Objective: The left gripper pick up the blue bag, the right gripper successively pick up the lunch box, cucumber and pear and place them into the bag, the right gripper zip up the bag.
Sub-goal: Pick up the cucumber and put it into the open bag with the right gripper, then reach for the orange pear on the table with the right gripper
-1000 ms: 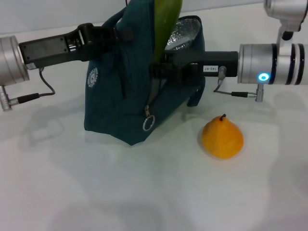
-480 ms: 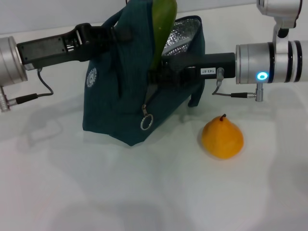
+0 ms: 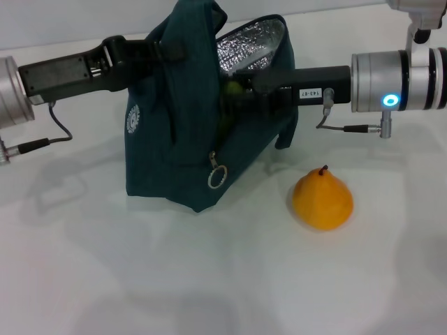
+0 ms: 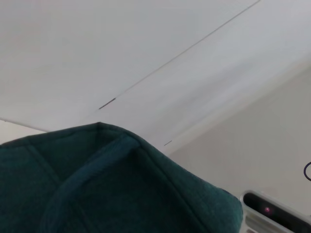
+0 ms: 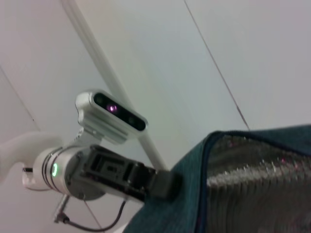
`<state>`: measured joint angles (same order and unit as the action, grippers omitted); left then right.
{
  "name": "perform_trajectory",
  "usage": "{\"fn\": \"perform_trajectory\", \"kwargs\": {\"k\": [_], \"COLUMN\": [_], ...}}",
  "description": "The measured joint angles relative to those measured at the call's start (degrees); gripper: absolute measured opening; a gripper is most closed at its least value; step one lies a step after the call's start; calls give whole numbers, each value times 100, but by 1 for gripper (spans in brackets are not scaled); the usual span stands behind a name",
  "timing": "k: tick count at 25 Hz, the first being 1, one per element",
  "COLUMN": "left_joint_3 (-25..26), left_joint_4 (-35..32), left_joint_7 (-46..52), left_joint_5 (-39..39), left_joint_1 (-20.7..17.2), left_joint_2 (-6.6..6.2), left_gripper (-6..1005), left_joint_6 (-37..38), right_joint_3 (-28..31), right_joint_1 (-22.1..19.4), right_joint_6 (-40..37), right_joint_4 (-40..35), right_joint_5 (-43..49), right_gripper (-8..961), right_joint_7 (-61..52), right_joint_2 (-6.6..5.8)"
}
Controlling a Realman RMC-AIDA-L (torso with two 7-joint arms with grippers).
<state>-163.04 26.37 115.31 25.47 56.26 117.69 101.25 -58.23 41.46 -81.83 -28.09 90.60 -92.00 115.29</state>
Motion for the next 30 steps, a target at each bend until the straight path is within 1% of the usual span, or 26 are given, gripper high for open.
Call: {"fn": "perform_trajectory", "kwargs": {"k": [6,10,12,14,15,16,17,18,19,21,22,23,26,28,30], "left_joint_3": [0,1,1,1,1,1,1,1,1,1,1,1,-2,-5,-7], "left_joint_4": [0,0,-1,1,1,1,1,1,0,0,0,0,0,0,0], "left_joint_7": [0,-3,-14,-32,-44,-54,-63,-67,-70,-76,-82,-94,-119,-128,-136], "left_joint_5": [26,49,83,103,107,112,116,118,121,124,125,125,126,127,127], "left_joint_1": [-10,-51,-87,-118,-134,-147,-158,-166,-174,-181,-186,-190,-202,-203,-204], "left_joint_2": [-12,-12,-10,-11,-11,-9,-7,-5,-3,-2,-2,-1,-3,-6,-7], "left_gripper": [89,89,89,88,88,88,88,88,88,88,88,88,88,88,88], "left_joint_6": [0,-1,-13,-44,-62,-77,-92,-100,-108,-123,-141,-175,-282,-299,-301], "right_joint_3": [-76,-47,37,262,262,508,508,619,855,919,919,944,982,998,1004], "right_joint_1": [-62,-385,-583,-752,-752,-829,-829,-848,-878,-924,-924,-1011,-1161,-1237,-1303], "right_joint_6": [4,-184,-374,-698,-698,-1003,-1003,-1175,-1665,-1914,-1914,-2107,-2297,-2418,-2490], "right_joint_4": [-181,-765,-1132,-1527,-1527,-1750,-1750,-1815,-1866,-1863,-1863,-1860,-1860,-1842,-1816], "right_joint_5": [106,61,-29,-141,-141,-181,-181,-181,-188,-178,-178,-162,-160,-137,6], "right_gripper": [794,852,851,849,849,848,847,846,846,845,844,844,843,842,842], "right_joint_7": [-210,-271,-314,-389,-389,-507,-507,-578,-699,-692,-692,-635,-513,-432,-377], "right_joint_2": [-13,-23,-42,-95,-95,-195,-195,-265,-518,-698,-698,-883,-1072,-1141,-1179]}}
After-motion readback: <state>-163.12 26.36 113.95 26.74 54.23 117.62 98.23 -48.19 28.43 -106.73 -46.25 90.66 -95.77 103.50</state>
